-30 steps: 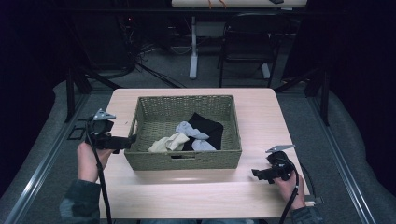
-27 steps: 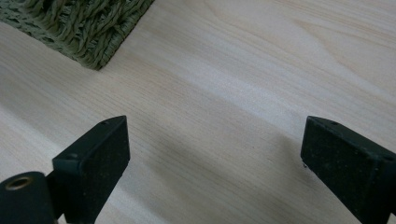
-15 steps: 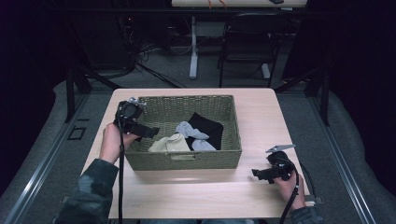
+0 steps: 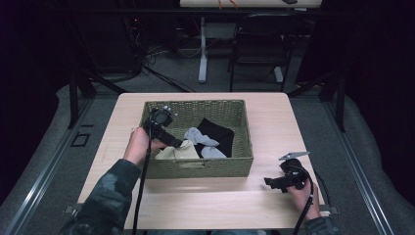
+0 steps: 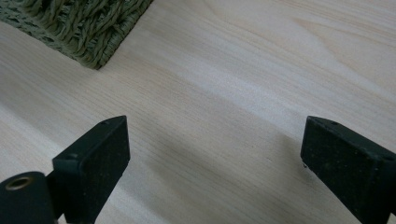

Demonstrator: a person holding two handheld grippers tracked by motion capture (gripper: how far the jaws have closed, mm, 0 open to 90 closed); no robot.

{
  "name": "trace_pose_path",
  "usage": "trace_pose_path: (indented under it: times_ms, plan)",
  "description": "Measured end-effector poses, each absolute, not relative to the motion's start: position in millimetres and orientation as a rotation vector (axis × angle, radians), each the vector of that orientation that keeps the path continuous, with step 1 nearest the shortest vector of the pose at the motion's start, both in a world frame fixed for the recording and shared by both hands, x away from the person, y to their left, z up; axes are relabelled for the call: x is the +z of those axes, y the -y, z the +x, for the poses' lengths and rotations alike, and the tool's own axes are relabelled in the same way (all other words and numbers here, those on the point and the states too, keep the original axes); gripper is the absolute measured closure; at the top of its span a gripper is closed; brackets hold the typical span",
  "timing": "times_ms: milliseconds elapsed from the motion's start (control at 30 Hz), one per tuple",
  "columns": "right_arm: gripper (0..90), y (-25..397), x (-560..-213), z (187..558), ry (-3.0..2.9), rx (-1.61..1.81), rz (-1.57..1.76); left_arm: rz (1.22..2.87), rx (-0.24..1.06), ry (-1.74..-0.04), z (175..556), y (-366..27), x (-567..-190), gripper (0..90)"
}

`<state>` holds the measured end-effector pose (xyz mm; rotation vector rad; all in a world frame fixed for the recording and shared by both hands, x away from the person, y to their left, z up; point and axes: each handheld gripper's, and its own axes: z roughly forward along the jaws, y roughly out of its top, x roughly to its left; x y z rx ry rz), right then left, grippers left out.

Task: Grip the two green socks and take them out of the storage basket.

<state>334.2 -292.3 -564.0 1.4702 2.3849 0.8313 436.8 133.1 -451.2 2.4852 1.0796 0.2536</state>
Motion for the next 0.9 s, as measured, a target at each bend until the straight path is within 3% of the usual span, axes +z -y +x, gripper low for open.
trace_pose_path:
  times_ms: [300, 533, 900]
  plan:
    - [7.6, 293, -564, 334, -2.384, 0.837, 1.472, 2.586, 0.176, -1.077, 454, -118, -477, 26.8]
    - [7.6, 294, -563, 334, -2.39, 0.808, 1.462, 2.644, 0.132, -1.09, 465, -111, -491, 48.3]
    - [7.6, 294, -564, 334, -2.391, 0.81, 1.459, 2.704, 0.124, -1.146, 474, -108, -504, 61.7]
